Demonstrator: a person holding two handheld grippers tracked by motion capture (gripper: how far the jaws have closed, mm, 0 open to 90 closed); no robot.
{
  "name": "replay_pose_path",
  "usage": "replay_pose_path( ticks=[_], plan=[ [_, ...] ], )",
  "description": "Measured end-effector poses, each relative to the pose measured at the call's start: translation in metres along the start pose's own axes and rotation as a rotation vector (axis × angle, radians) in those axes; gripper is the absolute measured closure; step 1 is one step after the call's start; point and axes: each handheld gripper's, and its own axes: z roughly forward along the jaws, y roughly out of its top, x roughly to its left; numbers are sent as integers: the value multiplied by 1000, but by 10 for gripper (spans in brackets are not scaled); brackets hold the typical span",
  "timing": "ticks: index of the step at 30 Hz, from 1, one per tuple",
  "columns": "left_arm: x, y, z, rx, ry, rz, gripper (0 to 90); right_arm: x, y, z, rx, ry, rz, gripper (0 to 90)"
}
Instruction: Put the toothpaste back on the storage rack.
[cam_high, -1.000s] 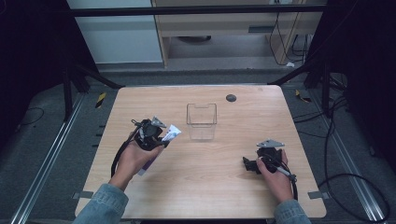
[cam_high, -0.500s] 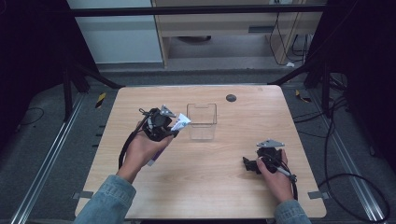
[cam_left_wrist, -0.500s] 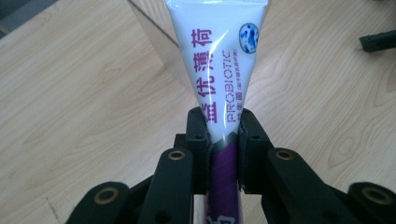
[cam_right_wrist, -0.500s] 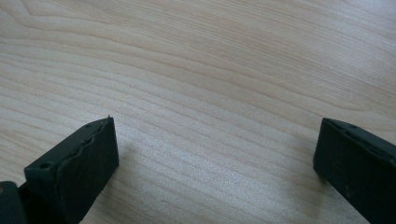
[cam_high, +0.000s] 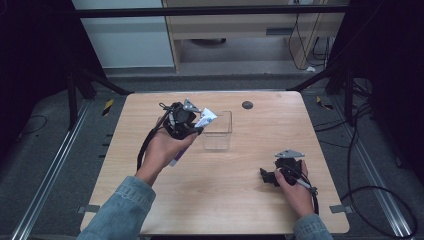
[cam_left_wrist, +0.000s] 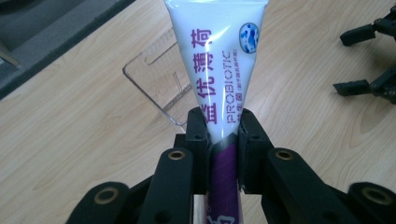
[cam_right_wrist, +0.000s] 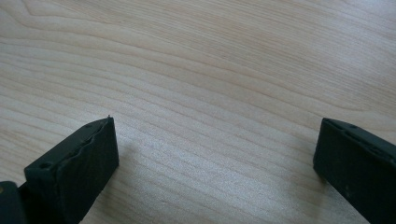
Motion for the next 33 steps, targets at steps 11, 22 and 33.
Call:
replay_pose_path(
  ticks=[11, 22, 33],
  plan=[
    [-7, 21, 6, -26, -3, 5, 773, 0, 0, 0, -1, -2, -3, 3],
    [-11, 37, 10, -68, 15, -5, 773, 0, 0, 0, -1, -2, -3, 4],
    [-14, 54, 18, -101, 15, 10, 773, 0, 0, 0, 1, -3, -3, 4]
  ],
)
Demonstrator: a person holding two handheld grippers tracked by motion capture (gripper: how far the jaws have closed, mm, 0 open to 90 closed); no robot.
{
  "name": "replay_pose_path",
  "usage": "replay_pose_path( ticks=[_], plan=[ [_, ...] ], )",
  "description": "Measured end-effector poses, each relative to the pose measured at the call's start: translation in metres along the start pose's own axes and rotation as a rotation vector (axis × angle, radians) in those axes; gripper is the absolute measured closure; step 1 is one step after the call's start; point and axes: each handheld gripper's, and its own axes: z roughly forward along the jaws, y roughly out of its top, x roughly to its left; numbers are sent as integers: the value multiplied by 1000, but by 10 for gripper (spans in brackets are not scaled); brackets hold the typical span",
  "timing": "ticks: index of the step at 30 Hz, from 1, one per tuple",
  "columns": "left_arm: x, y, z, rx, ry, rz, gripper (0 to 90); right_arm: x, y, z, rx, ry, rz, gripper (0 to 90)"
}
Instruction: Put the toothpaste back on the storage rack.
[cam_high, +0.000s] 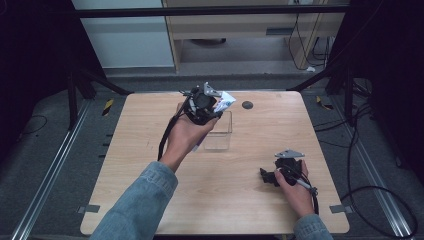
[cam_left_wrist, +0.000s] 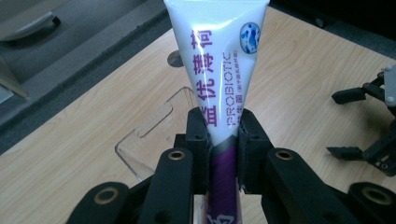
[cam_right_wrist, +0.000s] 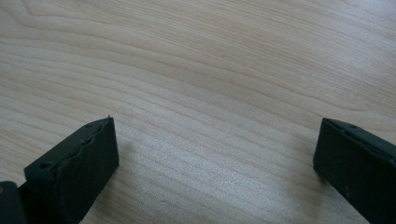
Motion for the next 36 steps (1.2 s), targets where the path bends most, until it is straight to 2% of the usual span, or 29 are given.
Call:
replay_pose_path(
  ticks=[6, 13, 20, 21, 26, 29, 36],
  plan=[
    [-1, 8, 3, -7, 7, 3, 773, 0, 0, 0, 1, 0, 0, 4],
    [2, 18, 5, -41, 28, -3, 773, 0, 0, 0, 3, 0, -6, 3],
    [7, 21, 15, -66, 47, -33, 773, -1, 2, 2, 1, 4, -8, 4],
    [10, 22, 17, -86, 45, -58, 773, -1, 2, 2, 1, 4, -8, 4],
    [18, 26, 16, -107, 60, -78, 773, -1, 2, 2, 1, 4, -8, 3],
    [25, 29, 13, -139, 62, -108, 773, -2, 2, 2, 0, 3, -10, 3],
    [29, 31, 17, -144, 75, -101, 772, -2, 2, 2, 0, 3, -10, 3]
  ],
)
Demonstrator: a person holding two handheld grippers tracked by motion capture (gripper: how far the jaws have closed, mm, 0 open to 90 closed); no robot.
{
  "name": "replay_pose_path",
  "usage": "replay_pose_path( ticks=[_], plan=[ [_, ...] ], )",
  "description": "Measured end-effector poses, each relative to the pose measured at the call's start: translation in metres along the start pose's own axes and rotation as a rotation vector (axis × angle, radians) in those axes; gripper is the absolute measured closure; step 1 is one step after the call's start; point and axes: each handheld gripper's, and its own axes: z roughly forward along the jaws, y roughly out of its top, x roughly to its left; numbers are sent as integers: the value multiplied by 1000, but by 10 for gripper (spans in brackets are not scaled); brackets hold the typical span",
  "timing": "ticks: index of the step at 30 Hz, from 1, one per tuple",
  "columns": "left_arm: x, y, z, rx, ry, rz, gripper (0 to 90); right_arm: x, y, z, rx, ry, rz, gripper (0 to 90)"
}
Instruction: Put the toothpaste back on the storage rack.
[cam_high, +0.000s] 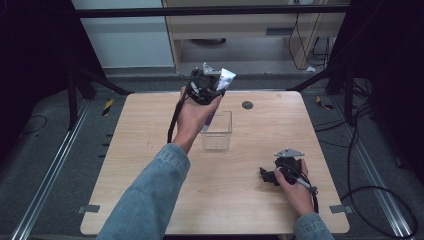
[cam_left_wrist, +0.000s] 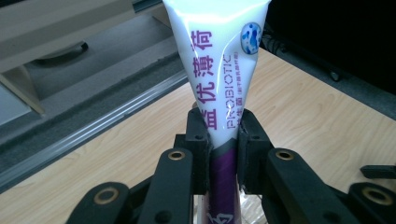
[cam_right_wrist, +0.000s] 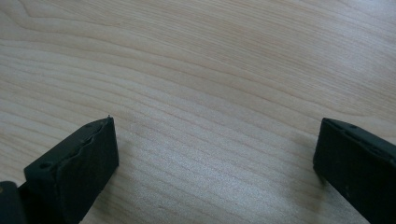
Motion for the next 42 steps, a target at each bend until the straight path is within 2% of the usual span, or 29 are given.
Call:
replay_pose_path(
  ticks=[2, 3, 6, 10, 13, 16, 17, 18, 21, 25, 34, 42],
  plan=[
    [1, 0, 1, -5, 13, 14, 772, 0, 0, 0, 0, -1, 0, 3],
    [3, 1, 2, -14, 11, 2, 772, 0, 0, 0, 0, -1, 0, 3],
    [5, 2, 4, -23, 12, 0, 772, 0, 0, 0, 0, 0, 1, 3],
    [4, 1, 10, -11, 37, 24, 772, 0, 0, 0, -4, 0, -1, 4],
    [7, 1, 15, -45, 35, 2, 772, 0, 0, 0, -3, 1, -1, 3],
    [9, 1, 17, -50, 47, 15, 772, 0, 0, 0, -3, 1, -1, 3],
    [10, 1, 19, -65, 49, 12, 772, 0, 0, 0, -3, 0, -2, 3],
    [10, 1, 19, -65, 49, 12, 772, 0, 0, 0, -3, 0, -2, 3],
    [13, 0, 22, -100, 22, -46, 771, 0, 0, 0, -5, 0, -3, 4],
    [14, 2, 25, -138, 21, -64, 772, 0, 0, 0, -4, -1, -3, 3],
    [16, 1, 28, -186, 7, -76, 772, 0, 0, 0, -4, 0, -3, 3],
    [14, -1, 28, -215, 1, -64, 772, 0, 0, 0, -4, -1, -4, 4]
  ],
)
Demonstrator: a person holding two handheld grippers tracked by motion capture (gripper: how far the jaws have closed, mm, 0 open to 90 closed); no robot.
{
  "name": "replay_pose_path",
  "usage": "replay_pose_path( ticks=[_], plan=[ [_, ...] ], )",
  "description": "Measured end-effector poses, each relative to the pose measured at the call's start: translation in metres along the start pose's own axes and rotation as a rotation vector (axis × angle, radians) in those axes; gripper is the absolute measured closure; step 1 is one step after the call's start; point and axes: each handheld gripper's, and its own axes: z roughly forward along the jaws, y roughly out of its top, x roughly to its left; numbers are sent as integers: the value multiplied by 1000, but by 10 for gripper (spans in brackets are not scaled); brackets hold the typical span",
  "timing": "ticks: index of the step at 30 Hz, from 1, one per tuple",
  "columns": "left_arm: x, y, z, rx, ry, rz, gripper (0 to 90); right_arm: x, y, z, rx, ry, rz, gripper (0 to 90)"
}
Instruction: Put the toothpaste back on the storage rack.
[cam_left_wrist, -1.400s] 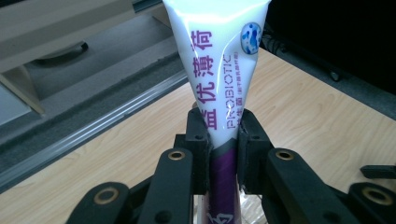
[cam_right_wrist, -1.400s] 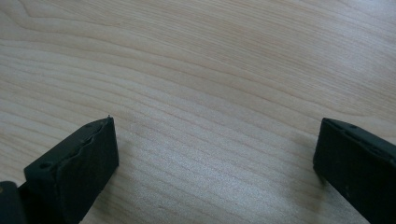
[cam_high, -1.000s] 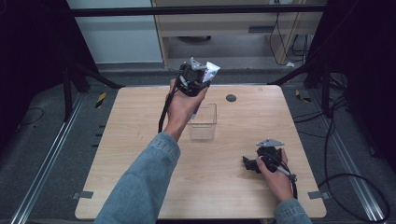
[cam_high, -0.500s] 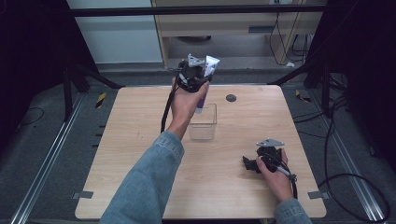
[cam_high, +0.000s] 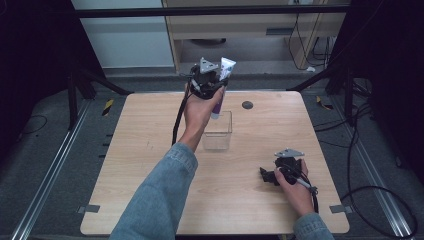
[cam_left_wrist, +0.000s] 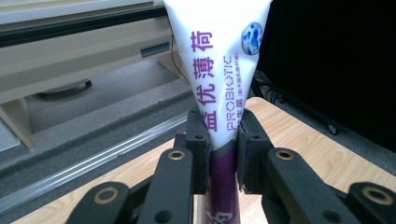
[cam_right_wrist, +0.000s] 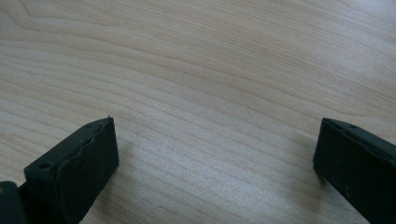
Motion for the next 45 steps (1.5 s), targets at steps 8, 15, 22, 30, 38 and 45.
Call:
replay_pose_path(
  ticks=[8, 15, 22, 30, 38, 45],
  plan=[
    [-2, 0, 0, -28, 3, 10, 772, 0, 0, 0, 2, 0, 3, 4],
    [-2, -5, 5, -39, -14, 13, 771, 0, 0, 0, 2, 0, 3, 3],
    [-1, -10, 7, -48, -15, 6, 771, 0, 0, 0, 2, 0, 3, 4],
    [0, -12, 7, -58, -16, 17, 770, 0, 0, 0, 2, 0, 3, 3],
    [0, -23, 10, -39, -26, 20, 770, 0, 0, 0, 2, -1, 2, 3],
    [1, -34, 14, -16, -29, 26, 770, 0, 0, 0, 1, 0, 2, 3]
  ],
)
